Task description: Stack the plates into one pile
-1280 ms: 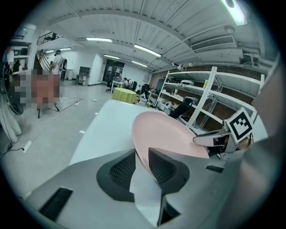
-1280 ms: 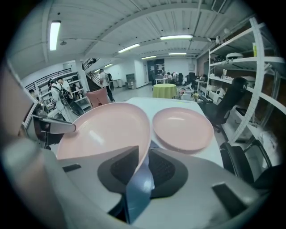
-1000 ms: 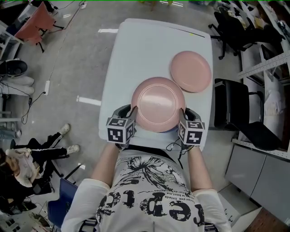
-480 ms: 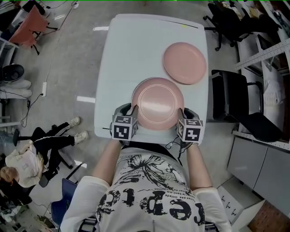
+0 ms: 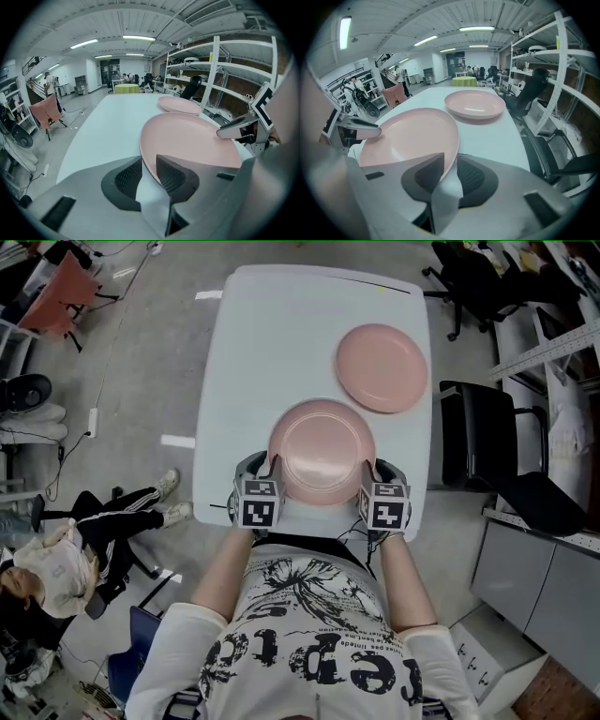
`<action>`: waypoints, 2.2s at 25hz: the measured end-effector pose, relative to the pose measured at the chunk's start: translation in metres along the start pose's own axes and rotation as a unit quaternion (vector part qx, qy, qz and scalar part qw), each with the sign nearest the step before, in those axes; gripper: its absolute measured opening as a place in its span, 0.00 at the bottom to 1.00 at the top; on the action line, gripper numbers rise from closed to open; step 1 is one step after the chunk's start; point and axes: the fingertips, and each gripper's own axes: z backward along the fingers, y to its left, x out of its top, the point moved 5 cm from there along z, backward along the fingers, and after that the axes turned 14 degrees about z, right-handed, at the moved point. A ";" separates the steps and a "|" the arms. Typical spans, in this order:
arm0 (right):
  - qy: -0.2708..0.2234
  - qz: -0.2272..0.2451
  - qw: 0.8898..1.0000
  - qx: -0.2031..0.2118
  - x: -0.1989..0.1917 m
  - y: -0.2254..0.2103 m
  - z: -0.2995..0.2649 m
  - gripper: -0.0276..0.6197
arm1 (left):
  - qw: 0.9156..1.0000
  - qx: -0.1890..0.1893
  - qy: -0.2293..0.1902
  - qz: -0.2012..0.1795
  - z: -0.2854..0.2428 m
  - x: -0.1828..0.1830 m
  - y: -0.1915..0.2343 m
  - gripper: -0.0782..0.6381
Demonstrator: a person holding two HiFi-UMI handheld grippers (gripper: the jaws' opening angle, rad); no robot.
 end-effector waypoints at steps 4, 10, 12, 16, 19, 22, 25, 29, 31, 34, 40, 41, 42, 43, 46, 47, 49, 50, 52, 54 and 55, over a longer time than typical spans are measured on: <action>-0.004 0.015 1.000 -0.003 0.001 -0.003 -0.007 0.20 | 1.000 0.016 -0.012 -0.005 -0.006 0.003 0.000 0.27; -0.036 0.000 0.999 -0.002 -0.001 -0.017 -0.002 0.32 | 0.999 0.023 -0.039 0.009 0.005 0.016 -0.009 0.35; -0.055 -0.017 0.998 0.005 0.002 -0.027 0.005 0.32 | 0.998 0.008 -0.056 0.016 0.014 0.029 -0.022 0.35; -0.079 -0.030 0.996 0.002 0.013 -0.051 0.019 0.32 | 0.992 -0.055 -0.097 0.052 0.027 0.058 -0.053 0.35; -0.090 -0.039 0.995 -0.016 0.025 -0.078 0.021 0.32 | 0.988 -0.077 -0.114 0.068 0.018 0.086 -0.068 0.35; -0.093 -0.055 0.994 -0.034 0.037 -0.109 0.015 0.32 | 0.988 -0.092 -0.107 0.065 -0.004 0.114 -0.083 0.35; -0.093 -0.072 0.992 -0.048 0.051 -0.134 0.005 0.32 | 0.988 -0.110 -0.088 0.056 -0.032 0.141 -0.094 0.36; -0.086 -0.083 0.991 -0.057 0.067 -0.158 -0.018 0.32 | 0.991 -0.115 -0.053 0.036 -0.076 0.169 -0.096 0.36; -0.082 -0.091 0.991 -0.060 0.074 -0.170 -0.033 0.32 | 0.992 -0.118 -0.037 0.033 -0.099 0.182 -0.097 0.36; -0.076 -0.096 0.990 -0.069 0.084 -0.191 -0.053 0.32 | 0.992 -0.121 -0.029 0.024 -0.132 0.198 -0.101 0.36; -0.063 -0.108 0.989 -0.080 0.091 -0.217 -0.089 0.31 | 0.993 -0.112 -0.033 -0.034 -0.180 0.207 -0.111 0.36; -0.059 -0.108 0.989 -0.080 0.091 -0.220 -0.094 0.31 | 0.992 -0.114 -0.030 -0.034 -0.187 0.205 -0.112 0.37; -0.056 -0.108 0.989 -0.081 0.091 -0.222 -0.099 0.31 | 0.993 -0.115 -0.025 -0.031 -0.194 0.203 -0.112 0.37; -0.053 -0.109 0.989 -0.081 0.090 -0.224 -0.103 0.30 | 0.993 -0.117 -0.020 -0.028 -0.201 0.202 -0.112 0.37; -0.045 -0.110 0.990 -0.082 0.090 -0.225 -0.113 0.27 | 0.992 -0.121 -0.004 -0.032 -0.211 0.199 -0.112 0.35; -0.045 -0.109 0.989 -0.084 0.090 -0.225 -0.116 0.25 | 0.992 -0.122 -0.001 -0.039 -0.212 0.199 -0.113 0.36; -0.050 -0.106 0.989 -0.090 0.090 -0.225 -0.120 0.21 | 0.991 -0.126 0.000 -0.053 -0.217 0.200 -0.116 0.31; -0.053 -0.105 0.989 -0.094 0.090 -0.225 -0.122 0.20 | 0.990 -0.128 0.000 -0.055 -0.219 0.199 -0.116 0.31; -0.057 -0.104 0.988 -0.097 0.087 -0.225 -0.125 0.19 | 0.990 -0.131 0.001 -0.053 -0.222 0.196 -0.116 0.30; -0.058 -0.107 0.988 -0.094 0.085 -0.225 -0.125 0.19 | 0.990 -0.134 0.004 -0.048 -0.223 0.195 -0.115 0.30; -0.058 -0.110 0.988 -0.092 0.085 -0.224 -0.124 0.19 | 0.990 -0.136 0.005 -0.045 -0.222 0.195 -0.115 0.29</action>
